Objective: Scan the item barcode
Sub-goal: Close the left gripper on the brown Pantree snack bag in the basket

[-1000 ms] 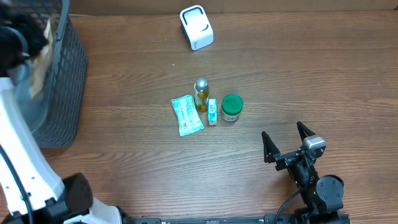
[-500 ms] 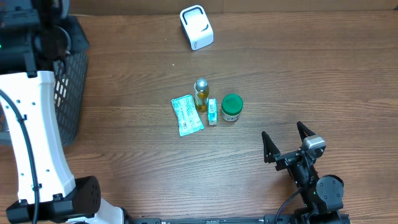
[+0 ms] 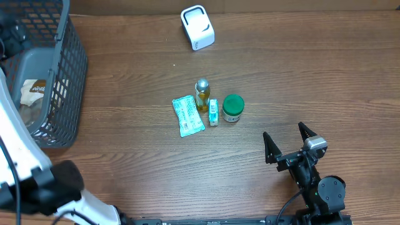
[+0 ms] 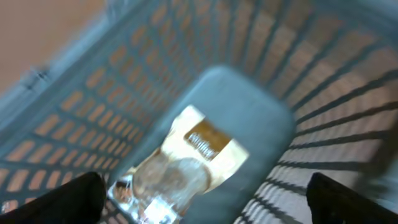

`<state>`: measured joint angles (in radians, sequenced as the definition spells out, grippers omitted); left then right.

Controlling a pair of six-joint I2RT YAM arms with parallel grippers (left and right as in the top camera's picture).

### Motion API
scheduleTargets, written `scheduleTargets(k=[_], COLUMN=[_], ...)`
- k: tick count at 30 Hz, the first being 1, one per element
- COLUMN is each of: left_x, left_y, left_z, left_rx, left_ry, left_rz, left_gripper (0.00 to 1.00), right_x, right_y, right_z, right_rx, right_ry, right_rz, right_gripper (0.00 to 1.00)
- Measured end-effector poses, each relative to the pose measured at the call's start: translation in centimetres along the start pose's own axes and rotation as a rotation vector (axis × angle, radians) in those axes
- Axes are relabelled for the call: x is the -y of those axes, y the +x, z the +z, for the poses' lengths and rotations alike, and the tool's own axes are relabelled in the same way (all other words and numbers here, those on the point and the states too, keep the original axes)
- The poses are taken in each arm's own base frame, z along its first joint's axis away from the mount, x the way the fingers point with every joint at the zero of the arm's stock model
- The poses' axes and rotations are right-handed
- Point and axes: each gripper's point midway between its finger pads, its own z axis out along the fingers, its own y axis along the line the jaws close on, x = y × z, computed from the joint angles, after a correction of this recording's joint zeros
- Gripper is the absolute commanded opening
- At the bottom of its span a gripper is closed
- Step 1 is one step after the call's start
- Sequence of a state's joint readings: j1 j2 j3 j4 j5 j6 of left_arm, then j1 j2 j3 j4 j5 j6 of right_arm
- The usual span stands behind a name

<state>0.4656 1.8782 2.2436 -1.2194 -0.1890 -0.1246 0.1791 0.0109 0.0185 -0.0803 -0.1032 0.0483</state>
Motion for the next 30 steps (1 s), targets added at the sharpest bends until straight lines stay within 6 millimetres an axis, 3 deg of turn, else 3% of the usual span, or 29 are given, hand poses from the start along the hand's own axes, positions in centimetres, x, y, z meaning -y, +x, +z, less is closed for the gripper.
scheduleTargets(k=[6,10,13,16,20,25,30], left_x=[-1.9,-2.9,-3.7,-4.7,-5.5,-5.8,-5.7], left_y=[6.7,11.5,14.4,16.8,18.5,18.3,18.5], left_z=[9.8,14.5,17.0,18.9,20.5,21.0,21.7], left_rx=[-0.328,-0.522,-0.626,-0.705,-0.749,-0.721,-0.704], left_ry=[-0.084,-0.126,-0.166,-0.226,-0.279,-0.309,-0.31], left_rz=[0.048,0.068,0.066,0.045,0.02,0.001,-0.011], left_gripper=[1.0,1.0,0.99,1.0,1.0,1.0,0.88], right_x=[0.0,0.0,0.0,0.0,0.0,0.0,0.0], right_y=[0.0,0.0,0.0,0.0,0.0,0.0,0.0], right_z=[0.0,0.0,0.0,0.0,0.0,0.0,0.0], right_rx=[0.0,0.0,0.0,0.0,0.0,0.0,0.0], right_ry=[0.0,0.0,0.0,0.0,0.0,0.0,0.0], right_rz=[0.0,0.0,0.0,0.001,0.0,0.0,0.0], right_gripper=[1.0,1.0,1.0,1.0,1.0,1.0,1.0])
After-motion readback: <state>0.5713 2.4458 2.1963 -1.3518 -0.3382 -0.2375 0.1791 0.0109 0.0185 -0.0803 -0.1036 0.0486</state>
